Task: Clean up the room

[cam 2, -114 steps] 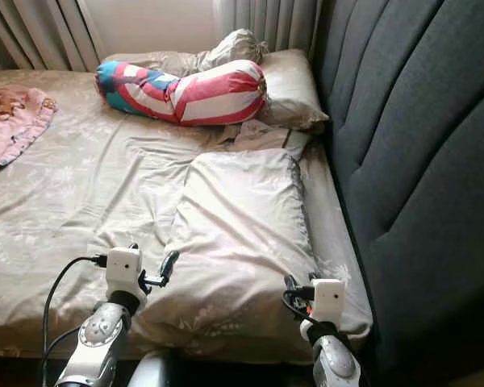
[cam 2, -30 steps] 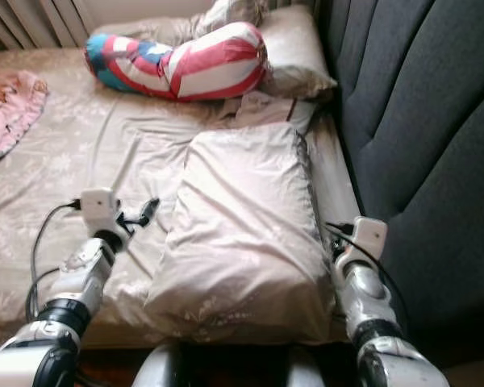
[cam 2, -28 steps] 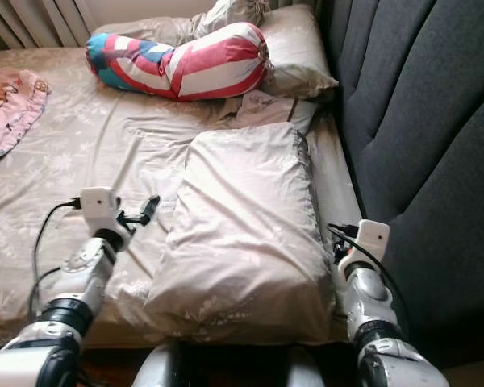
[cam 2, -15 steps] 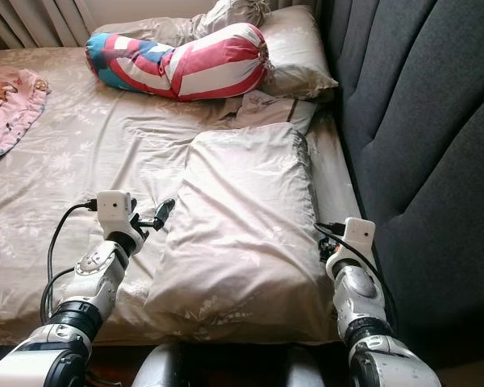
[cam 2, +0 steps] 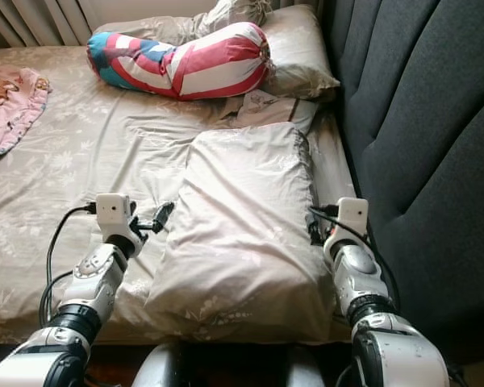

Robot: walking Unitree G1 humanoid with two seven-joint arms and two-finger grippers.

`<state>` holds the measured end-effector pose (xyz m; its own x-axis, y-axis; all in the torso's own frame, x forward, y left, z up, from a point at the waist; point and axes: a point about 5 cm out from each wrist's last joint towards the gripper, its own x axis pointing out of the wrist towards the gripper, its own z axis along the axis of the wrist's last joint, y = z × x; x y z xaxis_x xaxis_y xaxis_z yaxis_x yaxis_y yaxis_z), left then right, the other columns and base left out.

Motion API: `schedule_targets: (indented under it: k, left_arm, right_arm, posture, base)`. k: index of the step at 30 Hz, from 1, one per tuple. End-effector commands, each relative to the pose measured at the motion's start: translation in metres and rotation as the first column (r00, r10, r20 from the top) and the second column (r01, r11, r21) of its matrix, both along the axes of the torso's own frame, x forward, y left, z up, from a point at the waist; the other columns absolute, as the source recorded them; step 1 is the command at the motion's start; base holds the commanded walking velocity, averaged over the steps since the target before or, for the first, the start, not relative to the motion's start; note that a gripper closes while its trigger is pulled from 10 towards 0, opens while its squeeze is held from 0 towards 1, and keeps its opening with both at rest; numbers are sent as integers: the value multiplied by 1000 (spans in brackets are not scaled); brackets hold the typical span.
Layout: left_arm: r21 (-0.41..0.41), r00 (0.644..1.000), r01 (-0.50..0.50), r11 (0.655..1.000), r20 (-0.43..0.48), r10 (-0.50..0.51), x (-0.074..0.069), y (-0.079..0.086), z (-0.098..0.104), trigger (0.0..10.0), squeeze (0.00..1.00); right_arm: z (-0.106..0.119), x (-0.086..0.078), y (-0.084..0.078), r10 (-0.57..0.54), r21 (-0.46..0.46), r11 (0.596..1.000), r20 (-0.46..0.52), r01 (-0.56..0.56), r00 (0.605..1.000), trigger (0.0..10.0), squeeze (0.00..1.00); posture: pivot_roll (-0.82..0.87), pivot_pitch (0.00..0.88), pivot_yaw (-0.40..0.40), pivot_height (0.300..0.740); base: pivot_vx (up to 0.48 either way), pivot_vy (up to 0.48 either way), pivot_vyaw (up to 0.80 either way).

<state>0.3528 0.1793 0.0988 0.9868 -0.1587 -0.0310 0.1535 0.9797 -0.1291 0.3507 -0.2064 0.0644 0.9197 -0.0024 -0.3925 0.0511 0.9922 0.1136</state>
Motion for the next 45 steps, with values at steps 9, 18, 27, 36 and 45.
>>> schedule_targets:
  k: [9, 18, 27, 36, 45]
  left_arm:
    - [5, 1000, 20, 1000, -4, -20, -15, 3, -6, 10000, 0]
    - [18, 1000, 25, 1000, -18, -25, -22, 6, -9, 10000, 0]
    - [29, 1000, 20, 999, -25, -19, -27, 7, -8, 10000, 0]
    - [34, 999, 18, 999, -34, -17, -32, 8, -7, 10000, 0]
    - [35, 999, 17, 999, -41, -15, -36, 9, -5, 10000, 0]
  right_arm:
    - [-25, -13, 22, 65, 38, 997, -133, -60, 989, 10000, 0]
    - [-32, -18, 26, 57, 54, 997, -167, -48, 984, 10000, 0]
    - [-44, -27, 24, -22, 123, 991, -217, 50, 976, 10000, 0]
    - [-59, -40, 32, -48, 276, 952, -286, 130, 957, 10000, 0]
    - [-71, -51, 39, -11, 258, 961, -337, 104, 941, 10000, 0]
  posture:
    - [-15, 155, 59, 637]
    - [-2, 161, 64, 637]
    - [11, 166, 67, 637]
    - [18, 169, 72, 637]
    - [29, 165, 76, 637]
  base:
    - [0, 0, 0]
    - [0, 0, 0]
    - [0, 0, 0]
    - [0, 0, 0]
    - [0, 0, 0]
